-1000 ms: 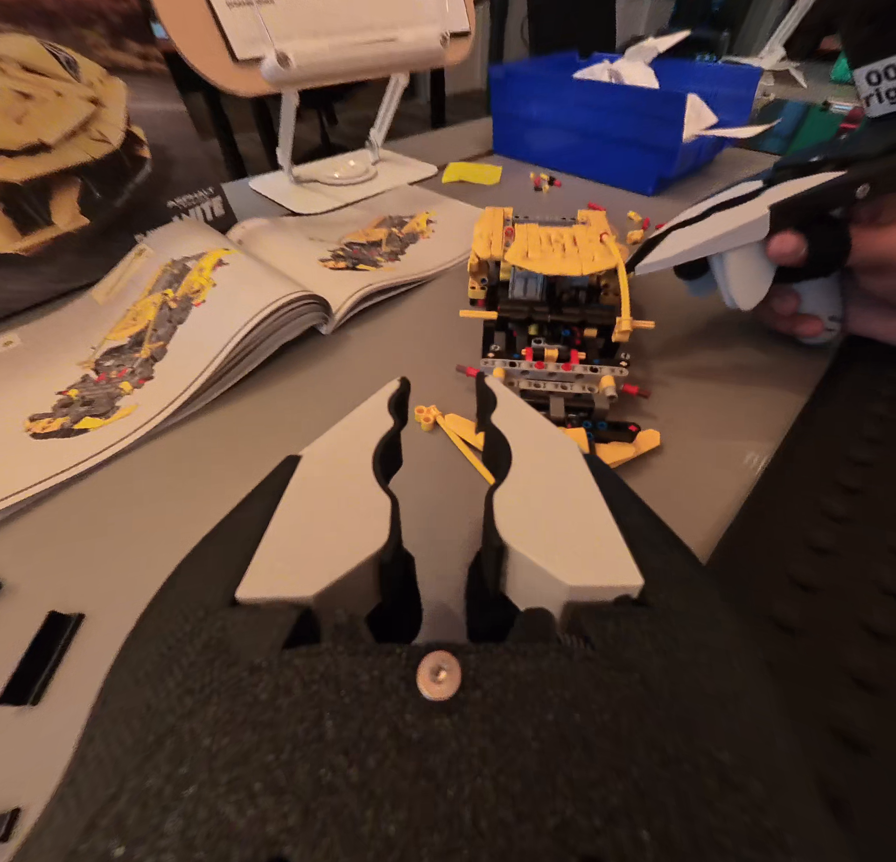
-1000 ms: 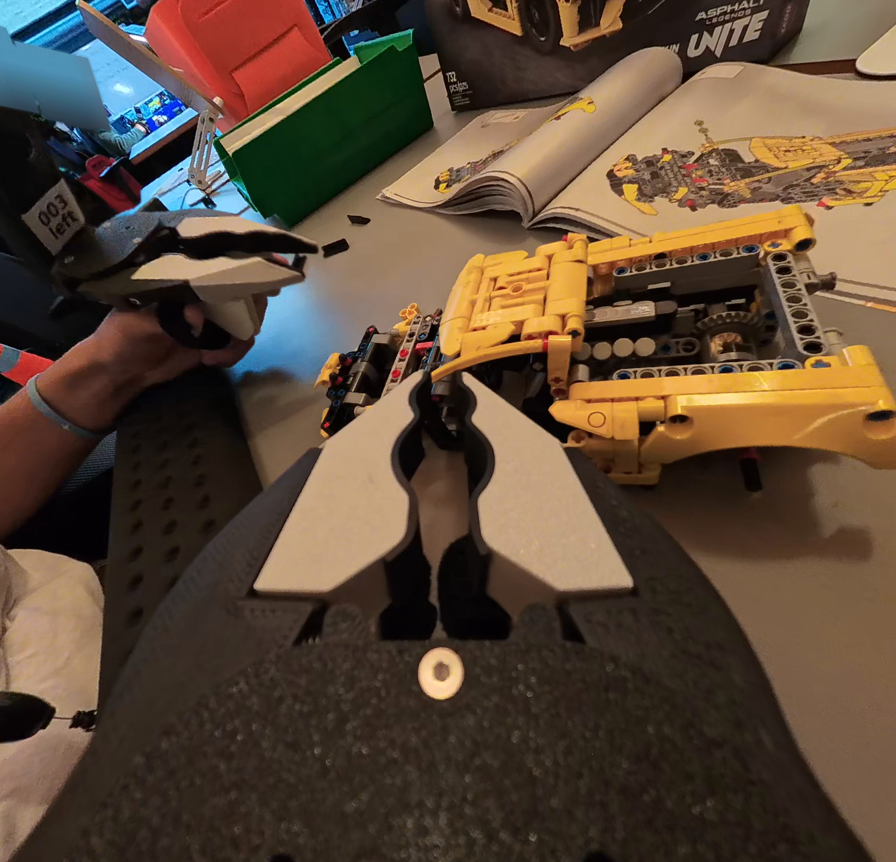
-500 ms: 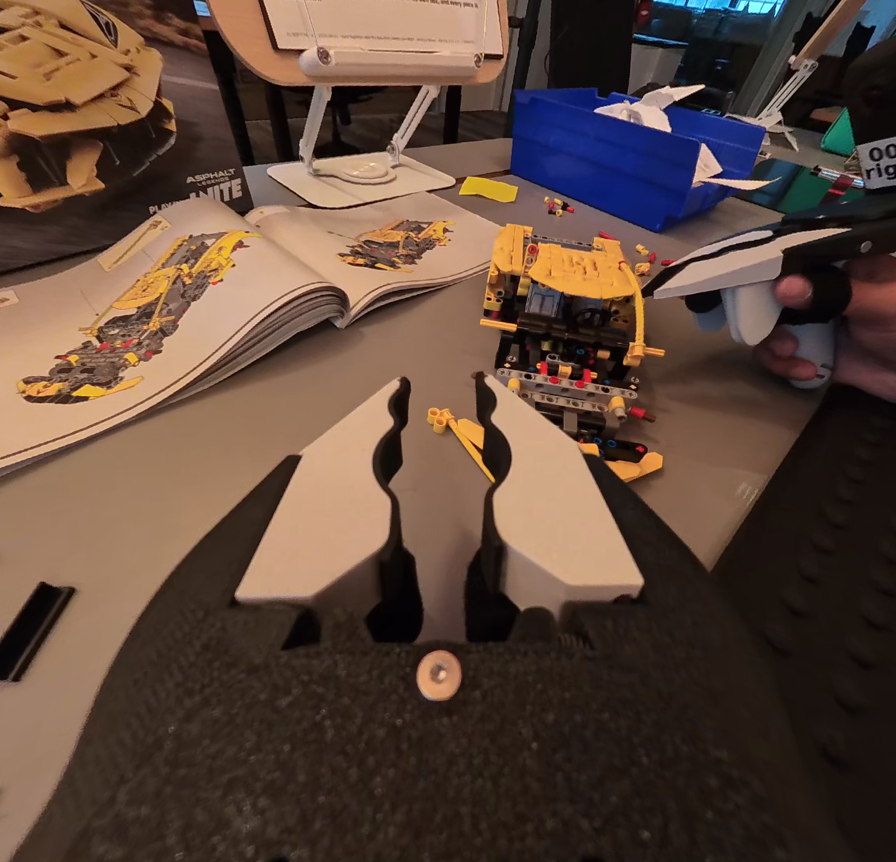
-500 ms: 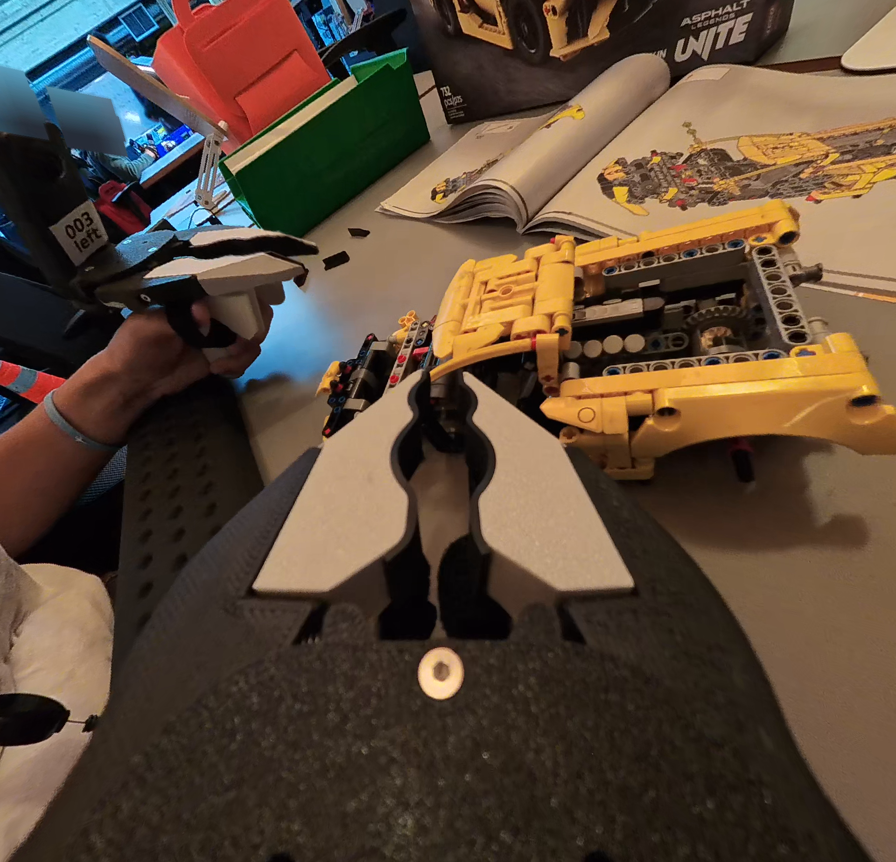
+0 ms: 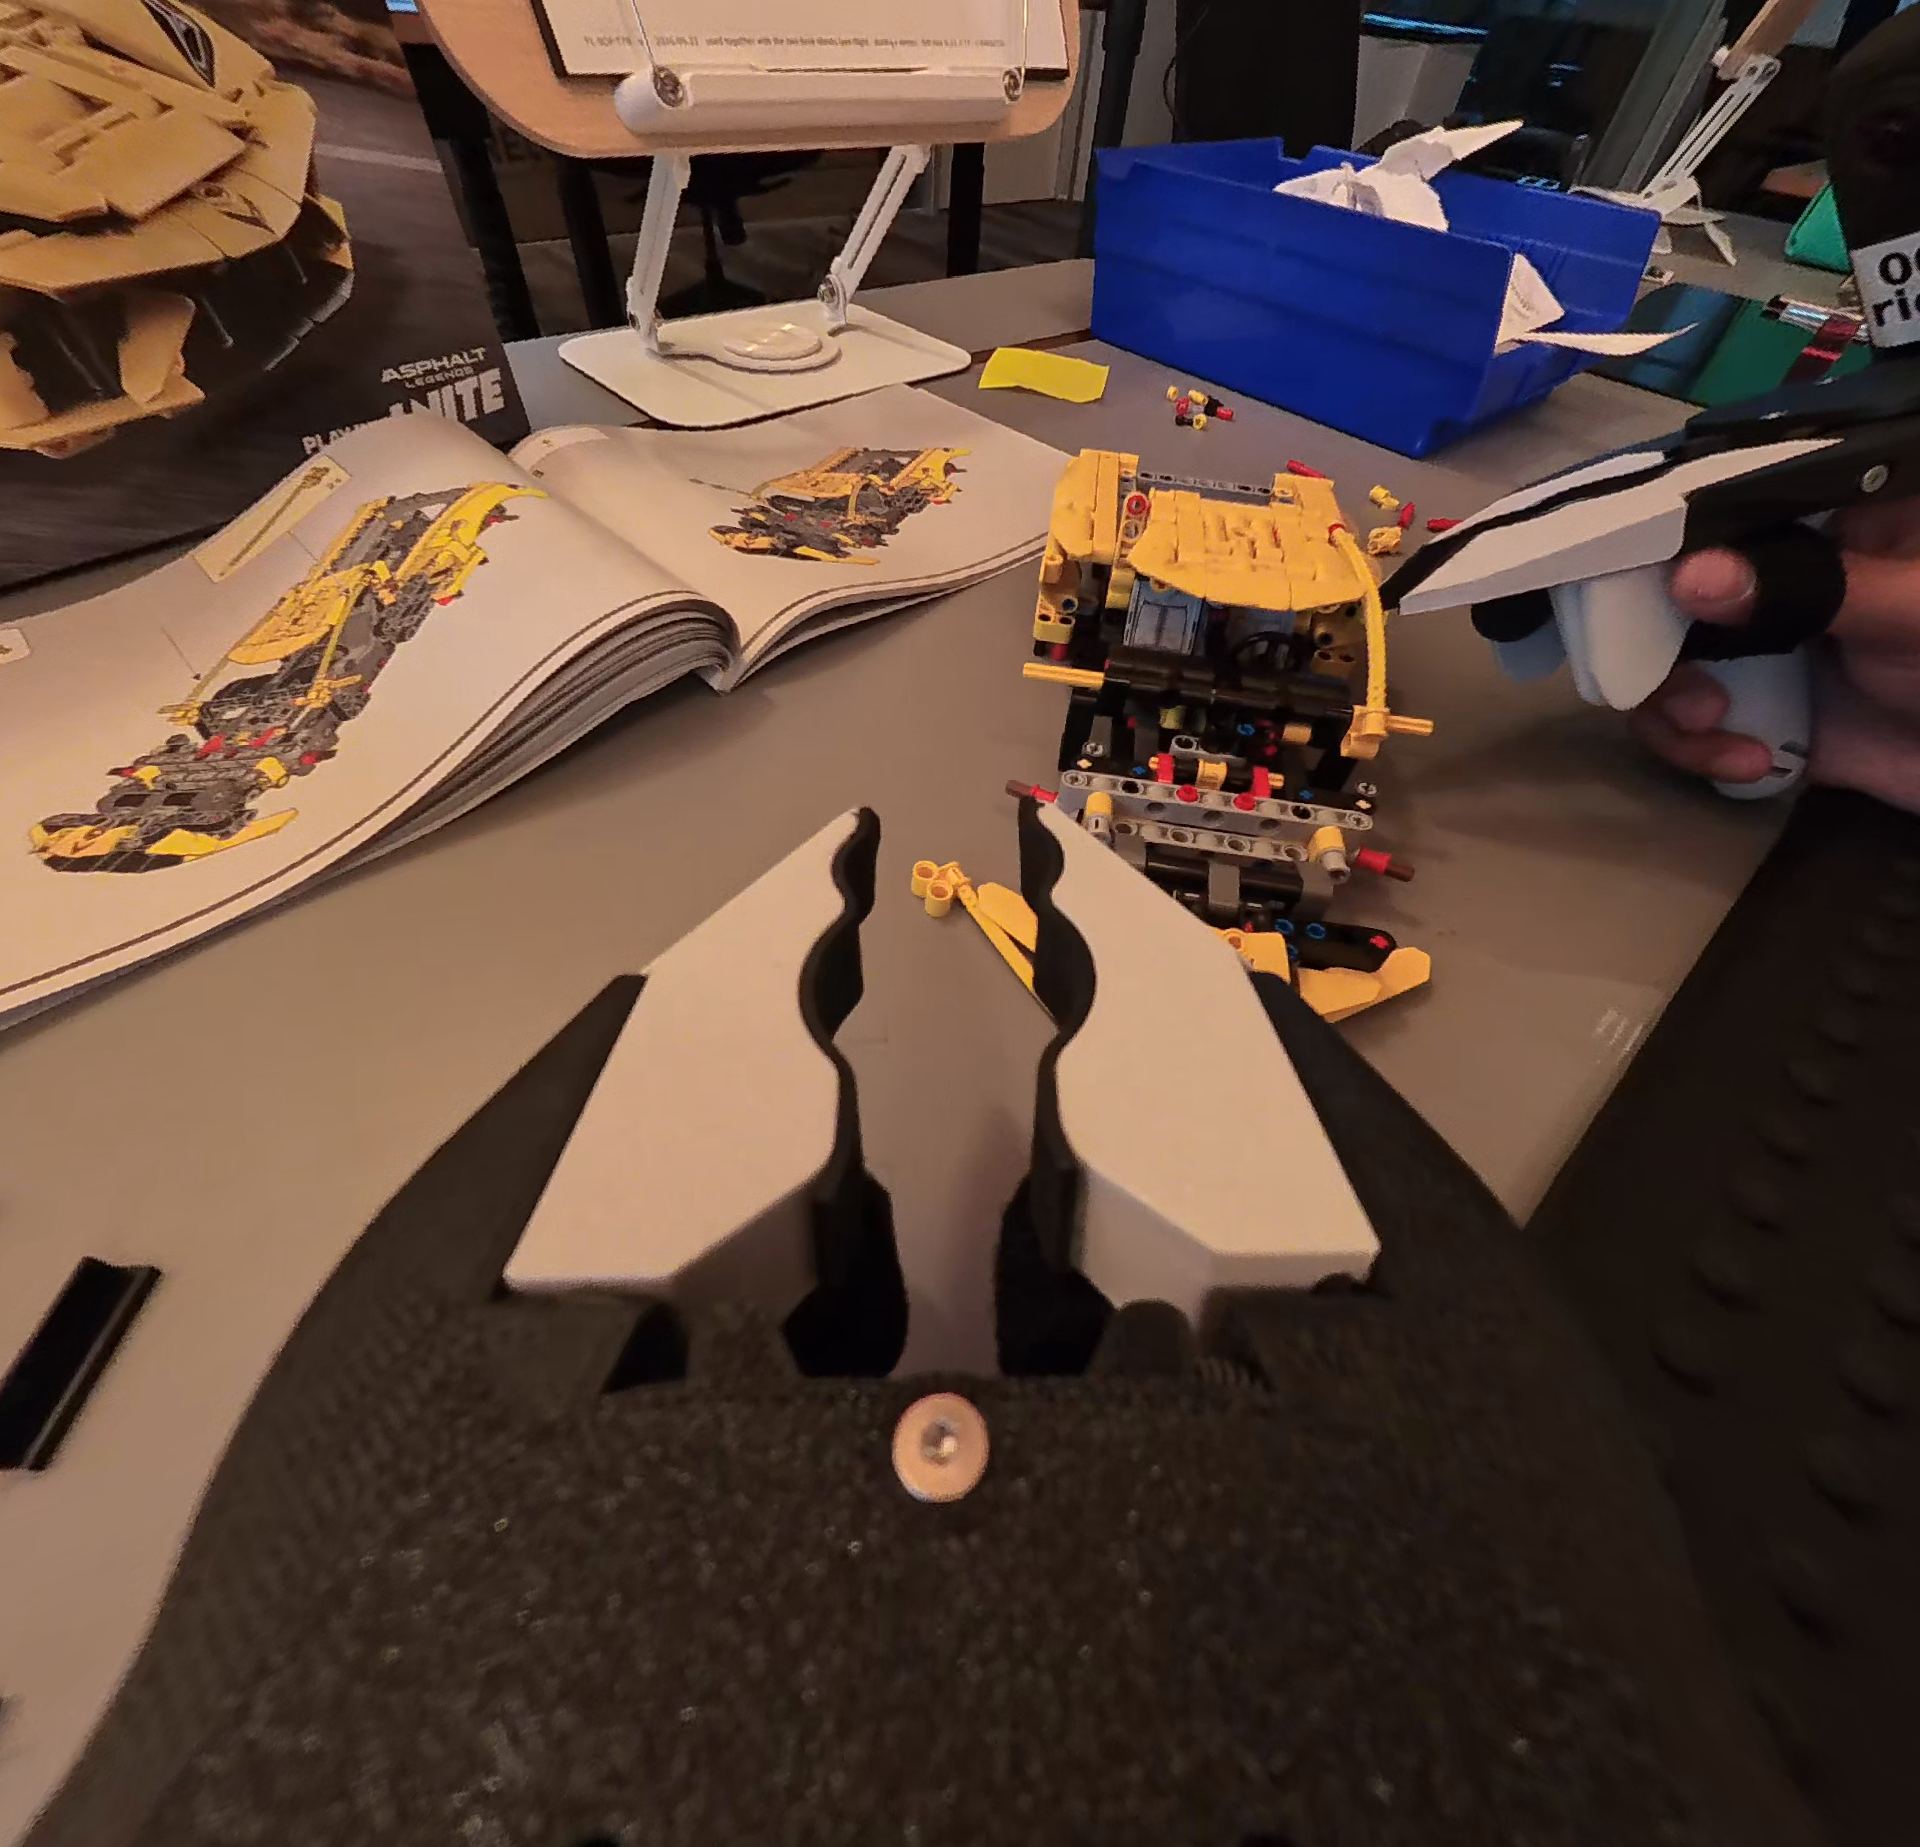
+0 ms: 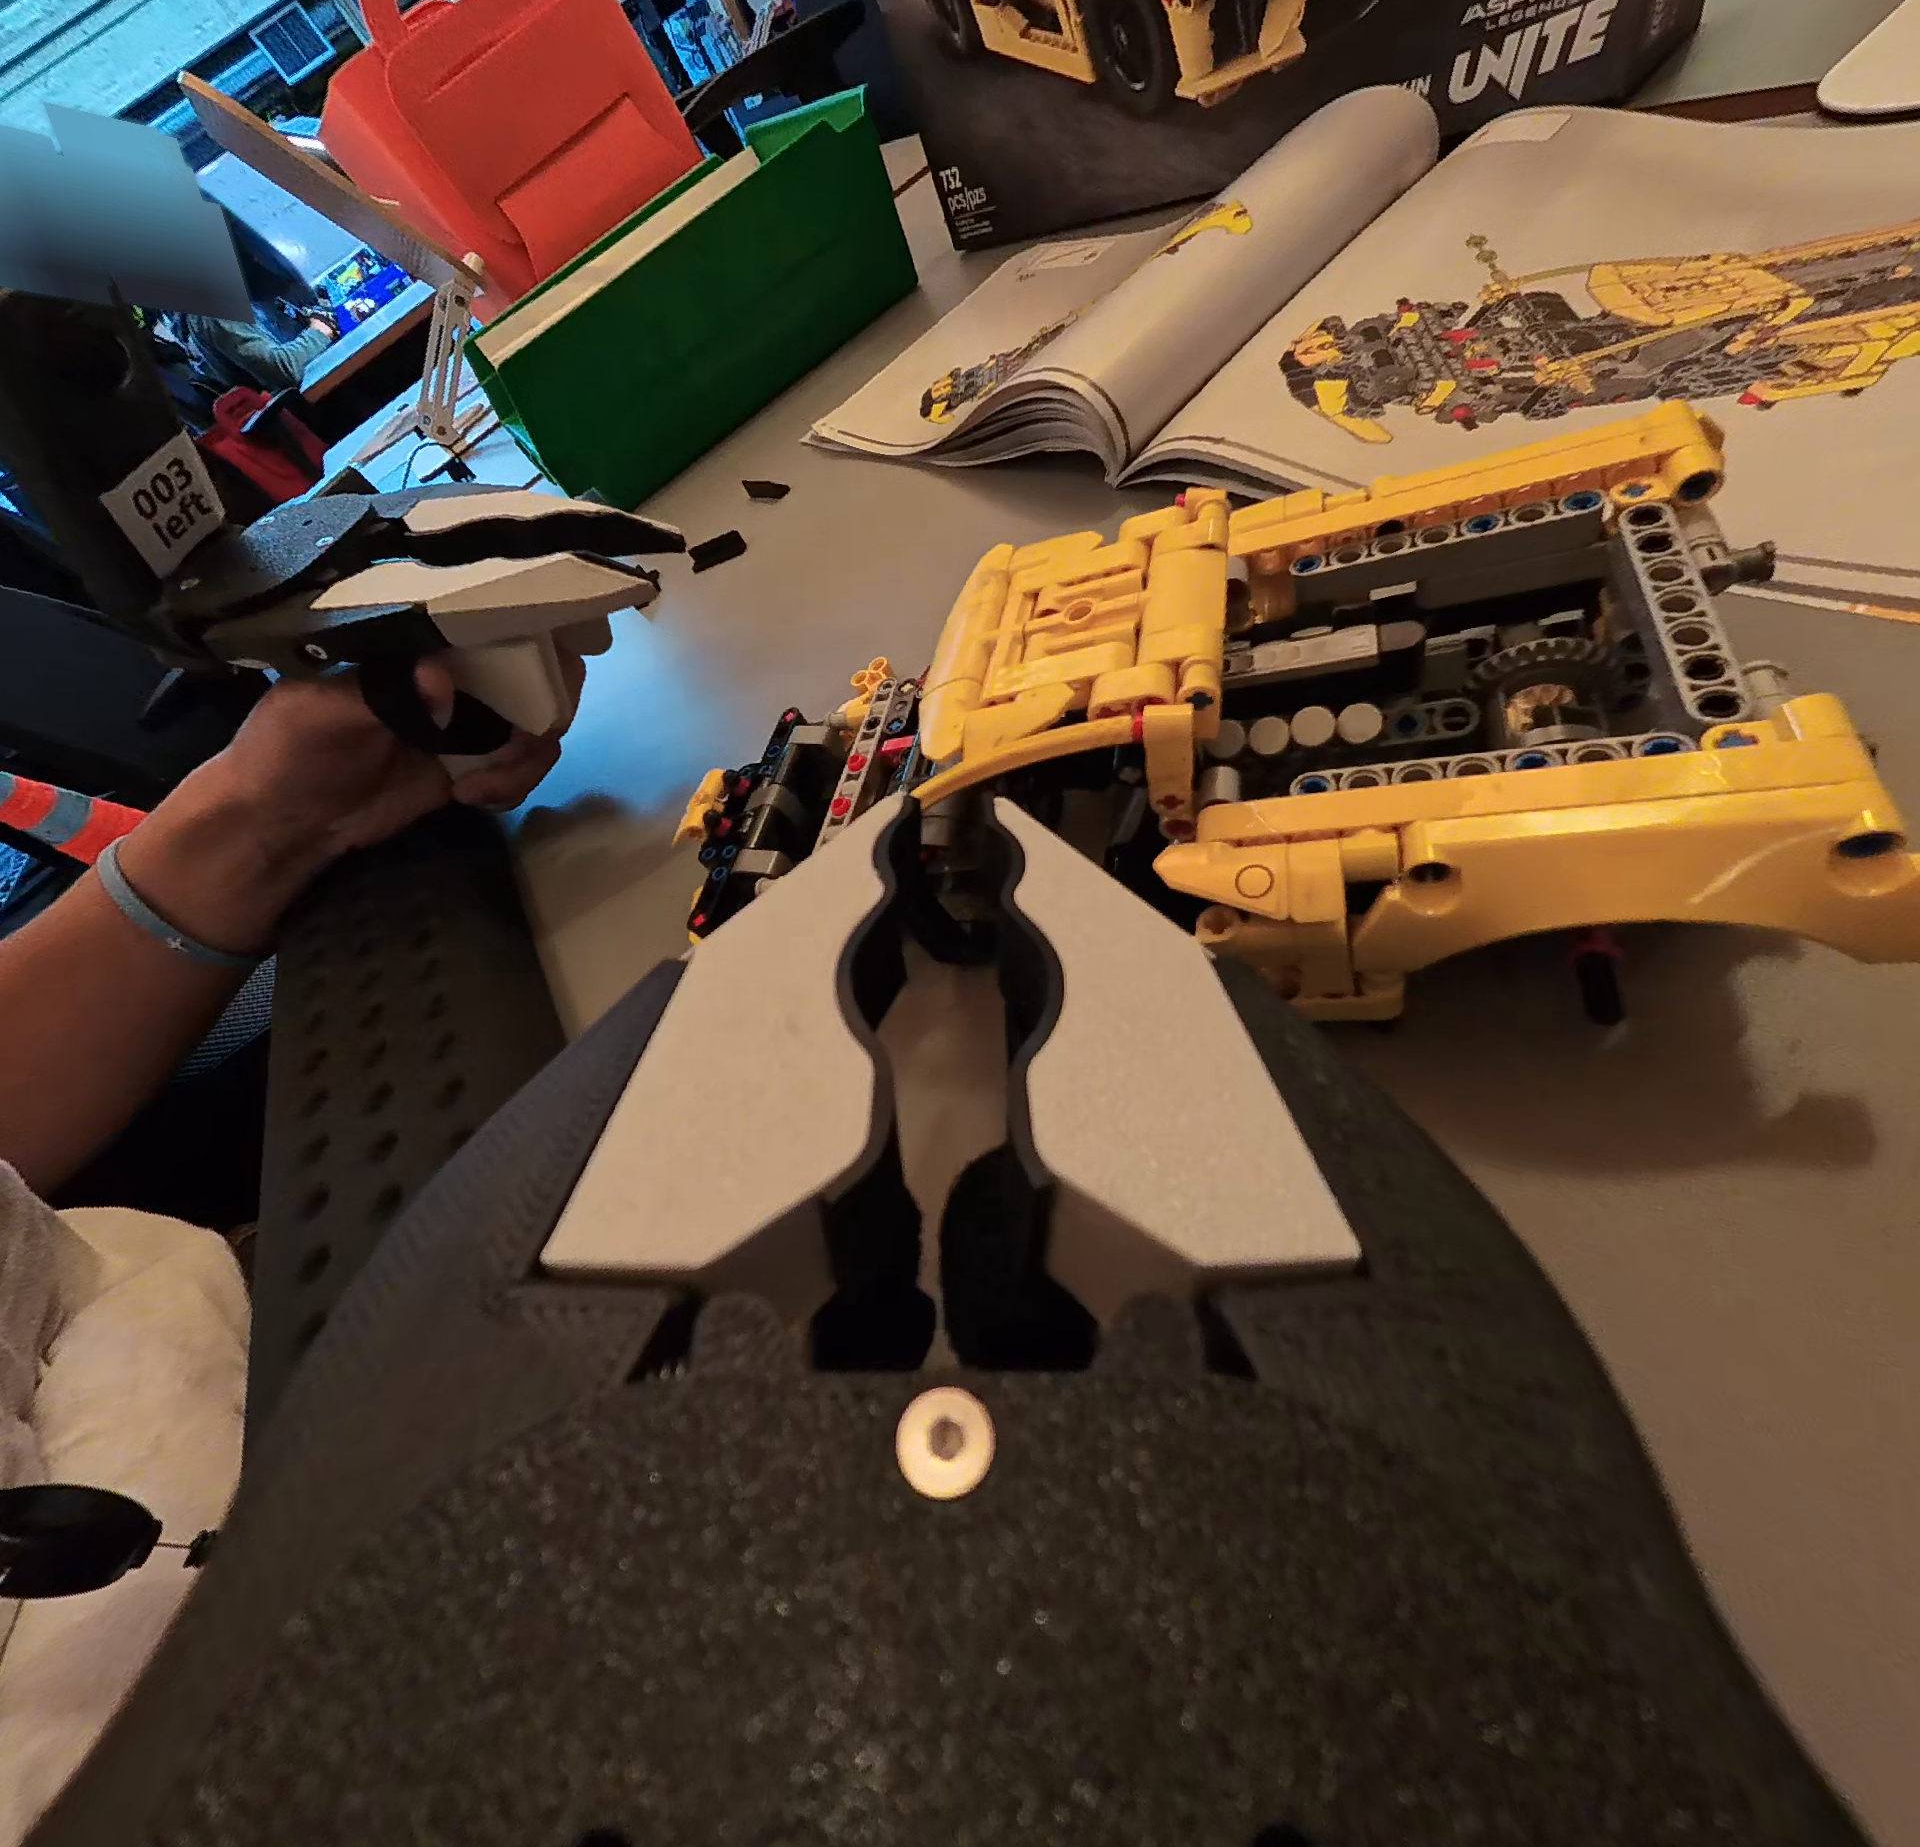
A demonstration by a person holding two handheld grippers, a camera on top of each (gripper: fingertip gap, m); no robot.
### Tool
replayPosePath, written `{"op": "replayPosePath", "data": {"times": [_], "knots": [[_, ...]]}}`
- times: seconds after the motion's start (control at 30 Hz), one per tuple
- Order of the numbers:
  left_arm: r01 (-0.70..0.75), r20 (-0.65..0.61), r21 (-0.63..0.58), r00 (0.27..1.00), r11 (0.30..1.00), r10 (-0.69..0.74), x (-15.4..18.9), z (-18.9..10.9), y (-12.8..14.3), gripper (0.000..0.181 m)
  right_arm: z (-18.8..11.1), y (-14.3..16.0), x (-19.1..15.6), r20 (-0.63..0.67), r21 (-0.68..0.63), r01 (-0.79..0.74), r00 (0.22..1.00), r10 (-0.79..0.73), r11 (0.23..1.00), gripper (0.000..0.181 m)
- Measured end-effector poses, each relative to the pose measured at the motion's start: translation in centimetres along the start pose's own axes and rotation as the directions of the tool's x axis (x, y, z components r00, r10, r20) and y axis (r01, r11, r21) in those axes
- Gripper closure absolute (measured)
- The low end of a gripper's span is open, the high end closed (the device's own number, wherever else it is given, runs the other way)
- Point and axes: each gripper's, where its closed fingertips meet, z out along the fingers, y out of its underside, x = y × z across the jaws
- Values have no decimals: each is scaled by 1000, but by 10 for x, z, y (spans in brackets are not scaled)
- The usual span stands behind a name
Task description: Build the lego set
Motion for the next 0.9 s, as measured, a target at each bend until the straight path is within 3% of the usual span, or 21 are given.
{"op": "replayPosePath", "data": {"times": [0.5,0.73,0.9], "knots": [[-11,-2,-10,1000,1000,11,2,2,2,155,0,1,1,0,-5,-18,1000,18,1000,172],[-61,-63,-25,996,998,60,20,13,-6,155,5,4,1,67,-20,-164,984,165,986,170],[-310,-118,-73,946,948,300,44,39,-18,155,-3,-10,8,168,58,-368,920,354,928,170]]}}
